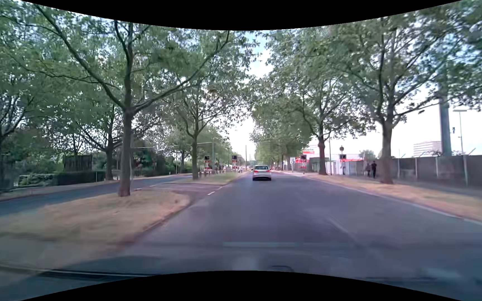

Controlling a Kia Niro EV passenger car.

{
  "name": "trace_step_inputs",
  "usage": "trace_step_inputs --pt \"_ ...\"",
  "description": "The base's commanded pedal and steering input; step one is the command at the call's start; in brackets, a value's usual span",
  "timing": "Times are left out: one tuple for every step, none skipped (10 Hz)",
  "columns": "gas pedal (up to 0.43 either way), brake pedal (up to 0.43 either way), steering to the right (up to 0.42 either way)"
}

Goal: Follow the waypoints while adhering to traffic rules and regulations

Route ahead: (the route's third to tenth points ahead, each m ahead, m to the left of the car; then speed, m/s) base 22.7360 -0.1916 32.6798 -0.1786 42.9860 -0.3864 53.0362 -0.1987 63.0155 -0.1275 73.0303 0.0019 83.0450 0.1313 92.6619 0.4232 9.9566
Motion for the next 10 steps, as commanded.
trace_step_inputs --pt "0.039 0.0 -0.004" --pt "0.039 0.0 -0.004" --pt "0.039 0.0 -0.004" --pt "0.039 0.0 -0.004" --pt "0.047 0.0 -0.005" --pt "0.047 0.0 -0.004" --pt "0.047 0.0 -0.004" --pt "0.059 0.0 -0.004" --pt "0.059 0.0 -0.004" --pt "0.059 0.0 -0.004"
